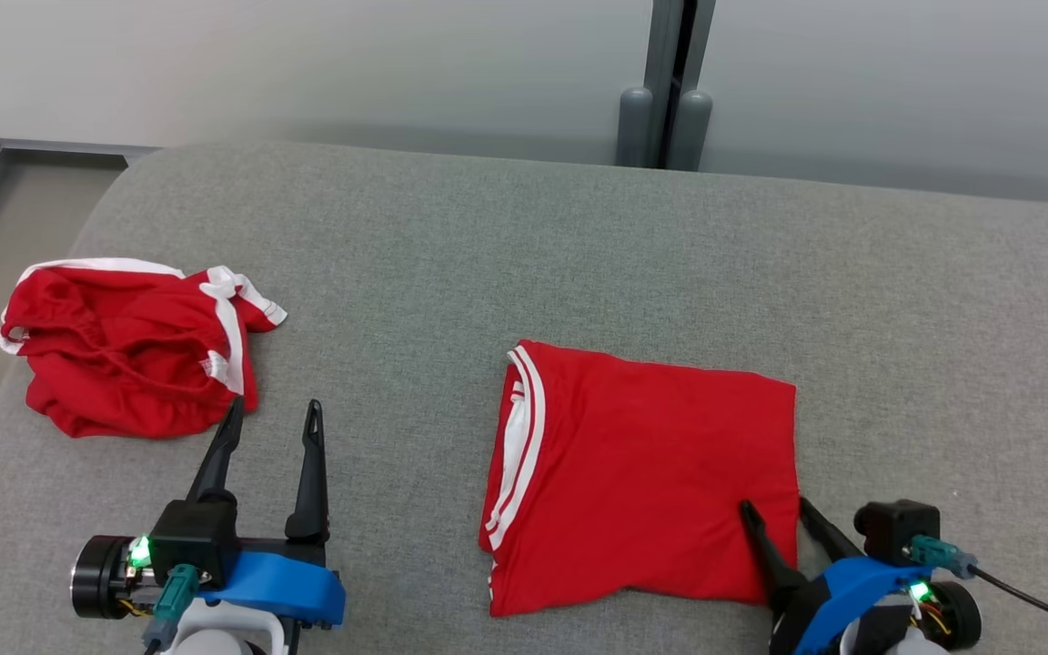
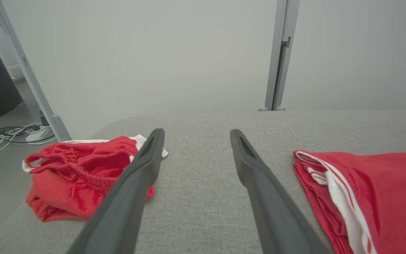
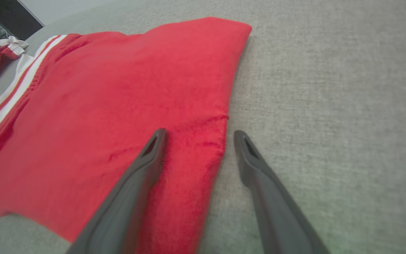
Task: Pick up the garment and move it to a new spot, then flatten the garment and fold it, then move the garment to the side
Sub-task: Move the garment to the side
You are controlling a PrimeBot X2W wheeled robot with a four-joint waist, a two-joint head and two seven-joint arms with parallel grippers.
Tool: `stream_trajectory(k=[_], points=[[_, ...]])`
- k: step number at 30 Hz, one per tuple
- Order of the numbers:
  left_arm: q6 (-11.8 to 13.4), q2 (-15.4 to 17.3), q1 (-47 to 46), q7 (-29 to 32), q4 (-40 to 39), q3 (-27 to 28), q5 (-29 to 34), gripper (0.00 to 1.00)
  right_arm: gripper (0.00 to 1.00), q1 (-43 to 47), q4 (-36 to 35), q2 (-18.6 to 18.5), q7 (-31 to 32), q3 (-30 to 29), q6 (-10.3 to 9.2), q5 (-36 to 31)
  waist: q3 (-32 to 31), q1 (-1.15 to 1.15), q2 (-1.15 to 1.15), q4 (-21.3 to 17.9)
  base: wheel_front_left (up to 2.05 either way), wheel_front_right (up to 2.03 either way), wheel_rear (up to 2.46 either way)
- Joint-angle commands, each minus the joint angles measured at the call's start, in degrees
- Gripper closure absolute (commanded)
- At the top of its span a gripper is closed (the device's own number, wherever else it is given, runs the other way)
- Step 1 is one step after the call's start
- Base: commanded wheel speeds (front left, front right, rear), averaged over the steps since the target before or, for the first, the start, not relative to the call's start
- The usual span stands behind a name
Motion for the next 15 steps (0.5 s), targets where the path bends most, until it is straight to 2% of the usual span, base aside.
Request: stream_trajectory(k=[1, 2, 4, 9, 15], points=[[0.00, -0.12, -0.71, -0.25, -0.29, 0.36, 0.31, 0.00, 0.00, -1.04, 0.97, 0.18, -0.01, 0.49, 0.01, 0.24, 0.19, 0.00, -0.01, 0.00, 0.00, 0.00, 0.00], [-0.02, -0.08, -0.70, -0.26, -0.42, 0.55, 0.50, 0.00, 0.54, -1.61, 2.02, 0.31, -0.29, 1.13, 0.01, 0.80, 0.35, 0.00, -0.01, -0.14, 0.00, 0.00, 0.00], [-0.05, -0.17, -0.67, -0.26, -0.54, 0.73, 0.80, 0.00, 1.00, -2.49, 3.69, 0.45, -1.01, 2.13, 0.01, 1.10, 0.47, 0.00, -0.01, -0.61, 0.00, 0.00, 0.00], [-0.31, -0.05, -0.58, -0.26, -0.97, 1.24, 1.38, 0.00, 1.00, -4.35, 5.14, -0.06, -4.29, 4.79, 0.01, 2.12, 0.87, 0.00, -0.01, -3.31, 0.00, 0.00, 0.00], [-0.33, 0.70, 0.27, -0.26, -1.92, 2.03, 1.97, 0.00, 1.00, -6.22, 4.55, -2.14, -6.84, 8.87, -0.04, 4.32, 1.58, 0.00, -0.01, -10.34, 0.00, 0.00, 0.00]])
